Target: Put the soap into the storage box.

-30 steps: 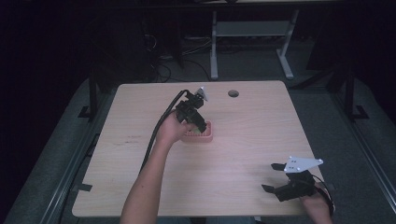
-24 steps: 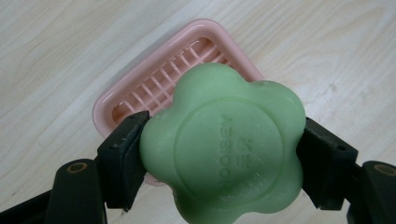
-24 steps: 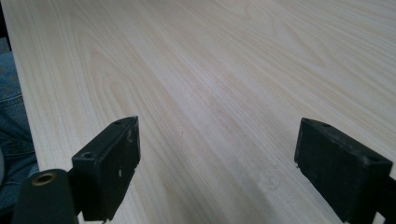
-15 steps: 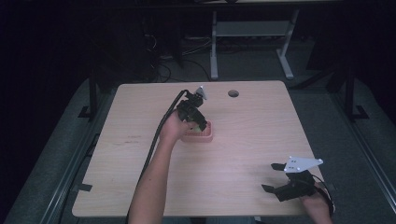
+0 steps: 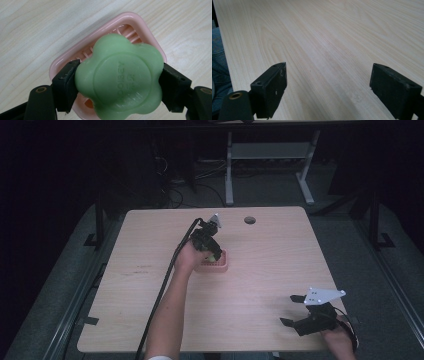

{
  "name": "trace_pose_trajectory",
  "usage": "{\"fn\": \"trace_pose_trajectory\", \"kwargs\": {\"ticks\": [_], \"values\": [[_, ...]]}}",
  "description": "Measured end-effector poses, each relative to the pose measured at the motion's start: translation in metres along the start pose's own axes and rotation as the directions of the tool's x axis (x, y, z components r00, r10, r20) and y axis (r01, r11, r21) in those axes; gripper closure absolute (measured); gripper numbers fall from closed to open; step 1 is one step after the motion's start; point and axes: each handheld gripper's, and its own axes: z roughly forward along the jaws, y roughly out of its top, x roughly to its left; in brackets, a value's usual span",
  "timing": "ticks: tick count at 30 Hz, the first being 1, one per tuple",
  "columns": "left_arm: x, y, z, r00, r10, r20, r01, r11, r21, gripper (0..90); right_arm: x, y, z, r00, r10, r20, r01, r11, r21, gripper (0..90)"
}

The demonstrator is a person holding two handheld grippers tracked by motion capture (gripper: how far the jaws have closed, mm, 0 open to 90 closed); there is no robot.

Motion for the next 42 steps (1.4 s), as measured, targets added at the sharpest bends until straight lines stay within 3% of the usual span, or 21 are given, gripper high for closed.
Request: {"fn": "trace_pose_trajectory", "kwargs": {"ticks": [6,9,26,42], "values": [[0.000,0.002,0.009,0.9999,-0.014,-0.002,0.014,0.9998,0.012,26.7,0.001,0.000,0.000,1.0000,0.000,-0.001,0.000,1.000,0.000,13.8],[0.000,0.003,0.012,0.9999,-0.001,-0.011,0.001,0.9997,0.025,26.7,0.000,0.000,0.000,1.0000,0.000,0.000,0.000,1.000,-0.002,13.8],[0.004,-0.001,0.022,0.9994,-0.036,-0.001,0.036,0.9992,0.020,26.6,0.000,0.000,0.000,1.0000,-0.001,0.001,0.001,1.000,0.002,13.7],[0.002,-0.002,0.026,0.9996,-0.015,-0.022,0.016,0.9992,0.037,26.2,0.001,0.000,0.000,1.0000,0.003,-0.001,-0.003,1.000,0.009,13.8]]}}
